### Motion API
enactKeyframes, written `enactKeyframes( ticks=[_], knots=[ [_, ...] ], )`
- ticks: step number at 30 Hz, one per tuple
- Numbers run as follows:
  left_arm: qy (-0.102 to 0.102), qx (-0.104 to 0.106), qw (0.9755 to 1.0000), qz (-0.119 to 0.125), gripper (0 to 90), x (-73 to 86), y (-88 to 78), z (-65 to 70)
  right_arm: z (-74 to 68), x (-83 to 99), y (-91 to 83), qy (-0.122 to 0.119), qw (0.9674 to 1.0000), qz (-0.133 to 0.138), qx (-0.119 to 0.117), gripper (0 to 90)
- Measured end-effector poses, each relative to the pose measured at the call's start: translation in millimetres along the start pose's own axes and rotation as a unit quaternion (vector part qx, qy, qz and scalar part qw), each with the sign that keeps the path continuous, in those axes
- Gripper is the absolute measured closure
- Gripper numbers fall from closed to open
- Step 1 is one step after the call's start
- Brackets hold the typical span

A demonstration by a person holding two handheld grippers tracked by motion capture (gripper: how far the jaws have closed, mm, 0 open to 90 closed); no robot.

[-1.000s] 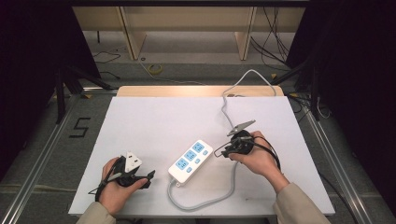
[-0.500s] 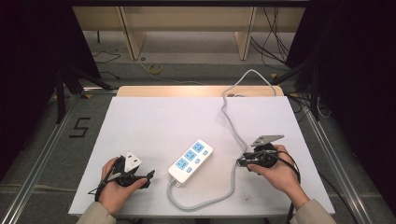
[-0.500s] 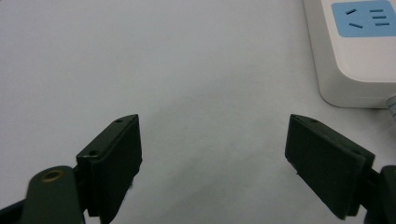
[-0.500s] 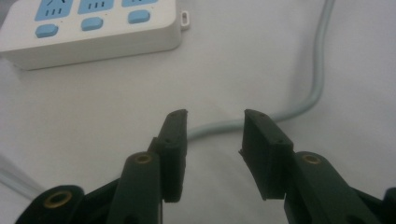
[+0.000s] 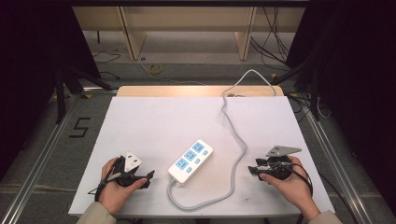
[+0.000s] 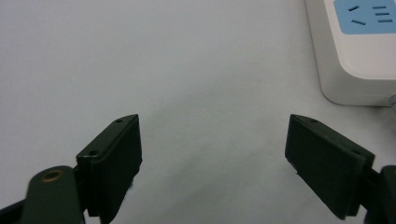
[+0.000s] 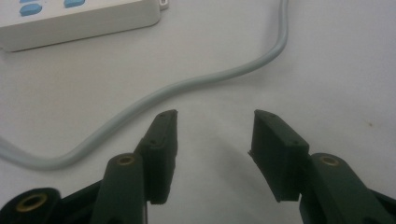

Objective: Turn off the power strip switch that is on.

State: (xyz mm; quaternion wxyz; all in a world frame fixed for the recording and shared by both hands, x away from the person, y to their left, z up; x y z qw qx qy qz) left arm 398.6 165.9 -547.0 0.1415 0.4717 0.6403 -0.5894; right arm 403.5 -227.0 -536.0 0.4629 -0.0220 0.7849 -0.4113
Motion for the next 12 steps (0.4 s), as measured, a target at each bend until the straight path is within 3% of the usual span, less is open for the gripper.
enactKeyframes(
  ticks=[12],
  knots=[
    [-0.005, 0.007, 1.0, 0.0, 18.1, -0.2, 3.0, -0.2, -3.1, 8.3, -4.6, -0.005, 0.9997, 0.024, 0.008, 44.8]
  ],
)
Point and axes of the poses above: each handheld gripper's, and its own axes: y roughly forward along the jaws, x roughly out of its underside, z roughly to its right, the point moved 10 cm from there along y, roughly forward along the jaws, and after that the axes turned 12 degrees about -x, right-handed, at the moved point
